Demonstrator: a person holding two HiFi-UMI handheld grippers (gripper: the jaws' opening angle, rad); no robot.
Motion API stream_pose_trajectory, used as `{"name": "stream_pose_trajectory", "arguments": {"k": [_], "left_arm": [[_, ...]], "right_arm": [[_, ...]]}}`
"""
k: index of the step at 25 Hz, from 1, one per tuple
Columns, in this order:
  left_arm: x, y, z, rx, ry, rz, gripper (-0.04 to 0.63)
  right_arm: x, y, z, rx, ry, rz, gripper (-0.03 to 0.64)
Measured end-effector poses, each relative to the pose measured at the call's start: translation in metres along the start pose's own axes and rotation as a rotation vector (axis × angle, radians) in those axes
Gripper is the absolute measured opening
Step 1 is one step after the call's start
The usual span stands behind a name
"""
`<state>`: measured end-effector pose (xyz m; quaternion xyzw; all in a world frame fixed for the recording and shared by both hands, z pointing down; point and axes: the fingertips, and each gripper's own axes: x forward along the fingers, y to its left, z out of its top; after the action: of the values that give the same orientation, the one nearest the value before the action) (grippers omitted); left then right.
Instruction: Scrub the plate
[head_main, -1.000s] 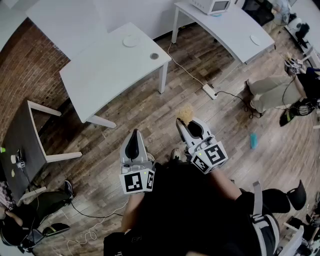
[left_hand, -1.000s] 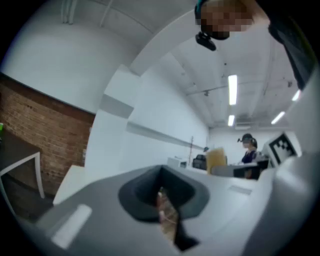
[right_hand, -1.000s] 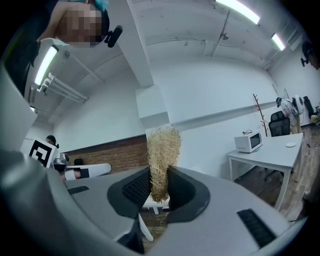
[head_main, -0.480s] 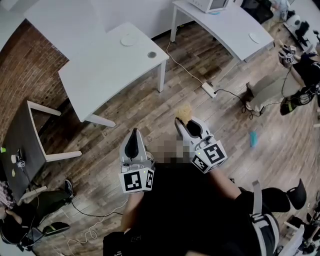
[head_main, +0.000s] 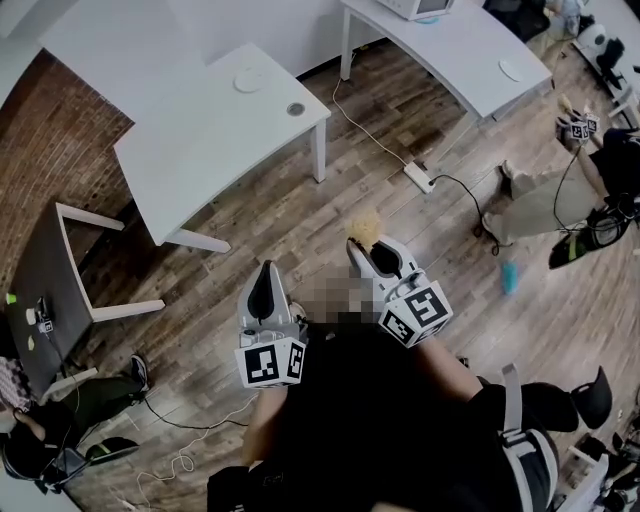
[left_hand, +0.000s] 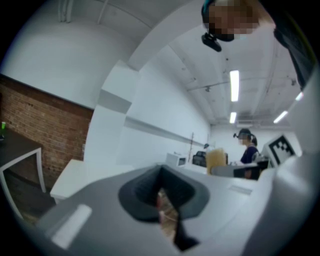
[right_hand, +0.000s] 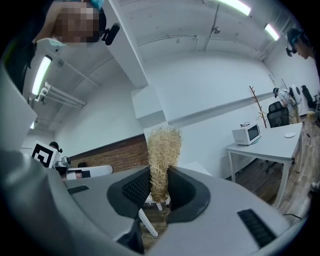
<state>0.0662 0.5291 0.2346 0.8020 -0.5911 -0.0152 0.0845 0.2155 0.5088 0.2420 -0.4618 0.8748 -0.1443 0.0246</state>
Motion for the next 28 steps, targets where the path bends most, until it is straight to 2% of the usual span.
{"name": "stream_pose_trajectory", "arguments": {"k": [6, 12, 18, 28], "left_arm": [[0.016, -0.002, -0.011, -0.004, 0.032, 0.043, -0.003], [0.035, 0.017, -0.012, -0.012, 0.035, 0.061, -0.003], [0.073, 0.053, -0.01, -0.03, 0.024, 0.044, -0.003], [0.133, 0.134, 0.018, -0.047, -0.006, -0.004, -0.003]], "right_arm": [[0.014, -0.021, -0.009, 0.003, 0.051, 0.02, 0.074], [0.041, -0.032, -0.014, 0.01, 0.081, 0.019, 0.074], [0.086, -0.036, -0.005, -0.013, 0.065, 0.0, 0.074], [0.179, -0.022, 0.008, -0.023, 0.052, -0.038, 0.074]]}}
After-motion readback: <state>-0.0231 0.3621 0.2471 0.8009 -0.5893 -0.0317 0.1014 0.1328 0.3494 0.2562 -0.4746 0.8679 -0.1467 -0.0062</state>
